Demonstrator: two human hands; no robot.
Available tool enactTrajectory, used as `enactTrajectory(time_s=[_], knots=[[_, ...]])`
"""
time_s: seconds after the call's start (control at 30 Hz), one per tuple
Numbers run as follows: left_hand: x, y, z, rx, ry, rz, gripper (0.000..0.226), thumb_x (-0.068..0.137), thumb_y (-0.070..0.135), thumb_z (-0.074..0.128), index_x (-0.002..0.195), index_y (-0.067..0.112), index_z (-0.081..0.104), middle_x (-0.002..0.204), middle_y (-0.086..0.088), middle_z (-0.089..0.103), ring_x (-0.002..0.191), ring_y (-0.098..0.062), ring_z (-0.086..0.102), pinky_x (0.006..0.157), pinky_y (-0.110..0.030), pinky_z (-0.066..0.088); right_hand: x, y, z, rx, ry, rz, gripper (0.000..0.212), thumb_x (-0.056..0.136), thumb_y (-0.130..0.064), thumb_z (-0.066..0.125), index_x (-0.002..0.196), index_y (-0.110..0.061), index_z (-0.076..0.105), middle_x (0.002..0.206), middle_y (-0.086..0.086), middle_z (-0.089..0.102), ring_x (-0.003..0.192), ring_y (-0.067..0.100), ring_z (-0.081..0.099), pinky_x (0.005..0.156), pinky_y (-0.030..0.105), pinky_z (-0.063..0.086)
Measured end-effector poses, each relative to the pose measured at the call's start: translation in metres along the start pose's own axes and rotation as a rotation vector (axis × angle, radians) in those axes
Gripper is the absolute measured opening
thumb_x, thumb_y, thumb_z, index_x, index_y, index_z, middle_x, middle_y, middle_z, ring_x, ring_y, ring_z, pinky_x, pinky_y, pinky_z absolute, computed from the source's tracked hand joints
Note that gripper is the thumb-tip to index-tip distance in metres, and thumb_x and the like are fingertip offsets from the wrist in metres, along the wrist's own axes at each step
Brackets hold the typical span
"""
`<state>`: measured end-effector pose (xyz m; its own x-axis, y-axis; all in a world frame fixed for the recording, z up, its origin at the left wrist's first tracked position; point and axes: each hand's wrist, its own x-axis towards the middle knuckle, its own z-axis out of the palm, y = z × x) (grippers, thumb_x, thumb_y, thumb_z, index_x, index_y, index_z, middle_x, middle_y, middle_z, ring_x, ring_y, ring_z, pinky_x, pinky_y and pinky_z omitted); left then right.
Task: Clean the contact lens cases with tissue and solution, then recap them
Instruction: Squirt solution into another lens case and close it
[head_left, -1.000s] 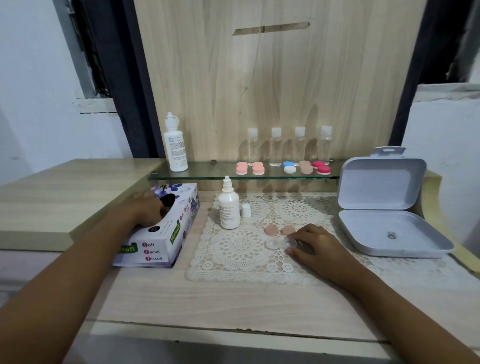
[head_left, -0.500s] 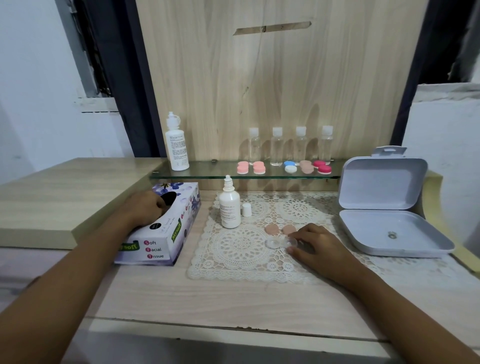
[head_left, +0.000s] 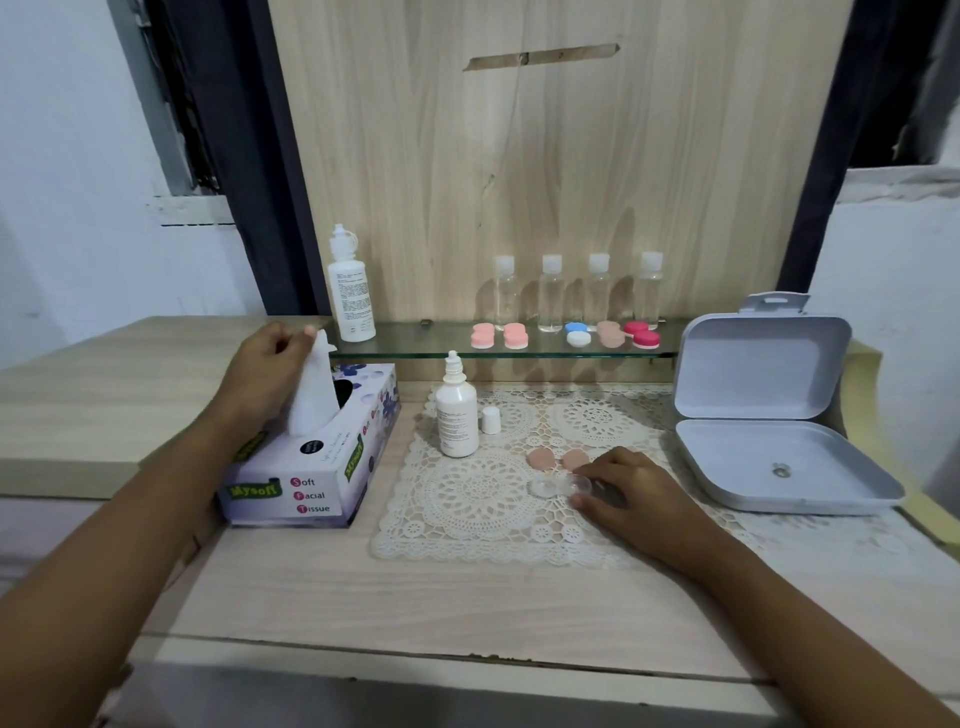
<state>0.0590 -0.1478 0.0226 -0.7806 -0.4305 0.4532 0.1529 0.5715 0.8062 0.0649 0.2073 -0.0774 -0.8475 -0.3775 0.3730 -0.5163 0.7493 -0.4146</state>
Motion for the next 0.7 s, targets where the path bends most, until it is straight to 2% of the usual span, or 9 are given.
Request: enactTrajectory(time_s=[0.17, 0.23, 0.37, 0.4, 0.47, 0.57, 0.7], knots=[[-0.010, 0.027, -0.003, -0.045, 0.066, 0.159, 0.030, 0.098, 0.034, 0.043, 0.078, 0.011, 0.044, 0.068, 0.001, 0.039, 0.061, -0.008, 0.035, 0.058, -0.022, 0.030, 0.000, -0.001, 0.000, 0.007, -0.003, 0.007, 0.034, 0.085, -0.040, 0.062, 0.113, -0.023, 0.064, 0.096, -0.012, 0.050, 0.099, 0.011, 0.049, 0.088, 0.025, 0.040], [-0.018, 0.041, -0.001, -0.031, 0.082, 0.211, 0.030, 0.098, 0.035, 0.041, 0.074, 0.018, 0.039, 0.068, 0.002, 0.038, 0.060, -0.006, 0.036, 0.056, -0.016, 0.031, 0.000, -0.001, 0.000, 0.009, -0.006, 0.008, 0.034, 0.084, -0.040, 0.062, 0.113, -0.023, 0.064, 0.096, -0.012, 0.050, 0.100, 0.011, 0.050, 0.088, 0.025, 0.040], [-0.040, 0.070, 0.008, -0.001, 0.033, 0.311, 0.025, 0.098, 0.033, 0.040, 0.084, 0.012, 0.040, 0.067, 0.004, 0.041, 0.053, 0.004, 0.042, 0.048, -0.010, 0.032, -0.001, -0.002, -0.001, 0.013, -0.004, 0.013, 0.032, 0.084, -0.040, 0.062, 0.112, -0.023, 0.065, 0.096, -0.011, 0.050, 0.099, 0.011, 0.050, 0.088, 0.025, 0.040], [-0.047, 0.074, 0.013, -0.011, -0.009, 0.316, 0.025, 0.098, 0.034, 0.041, 0.082, 0.016, 0.040, 0.067, 0.005, 0.043, 0.054, 0.003, 0.043, 0.052, -0.014, 0.035, -0.001, -0.002, -0.001, 0.015, -0.004, 0.015, 0.032, 0.084, -0.040, 0.062, 0.111, -0.023, 0.065, 0.096, -0.011, 0.050, 0.099, 0.011, 0.050, 0.088, 0.025, 0.040], [-0.060, 0.081, 0.025, 0.004, -0.109, 0.317, 0.024, 0.096, 0.039, 0.041, 0.078, 0.024, 0.041, 0.068, 0.003, 0.047, 0.061, -0.008, 0.046, 0.057, -0.027, 0.036, -0.001, -0.002, -0.001, 0.016, -0.005, 0.017, 0.032, 0.084, -0.040, 0.062, 0.111, -0.023, 0.065, 0.096, -0.011, 0.051, 0.100, 0.011, 0.050, 0.088, 0.025, 0.040], [-0.081, 0.085, 0.045, 0.069, -0.295, 0.324, 0.023, 0.096, 0.039, 0.040, 0.091, 0.017, 0.048, 0.076, 0.005, 0.053, 0.065, -0.010, 0.046, 0.055, -0.024, 0.033, -0.001, -0.002, -0.001, 0.022, -0.001, 0.024, 0.031, 0.084, -0.039, 0.063, 0.110, -0.022, 0.065, 0.097, -0.009, 0.052, 0.100, 0.012, 0.050, 0.088, 0.025, 0.040], [-0.102, 0.077, 0.074, 0.172, -0.646, 0.286, 0.015, 0.099, 0.027, 0.038, 0.110, 0.019, 0.044, 0.092, -0.001, 0.056, 0.069, -0.010, 0.052, 0.053, -0.017, 0.041, -0.002, -0.003, -0.001, 0.021, -0.005, 0.025, 0.029, 0.084, -0.040, 0.063, 0.109, -0.024, 0.065, 0.098, -0.007, 0.054, 0.099, 0.011, 0.049, 0.087, 0.026, 0.040]])
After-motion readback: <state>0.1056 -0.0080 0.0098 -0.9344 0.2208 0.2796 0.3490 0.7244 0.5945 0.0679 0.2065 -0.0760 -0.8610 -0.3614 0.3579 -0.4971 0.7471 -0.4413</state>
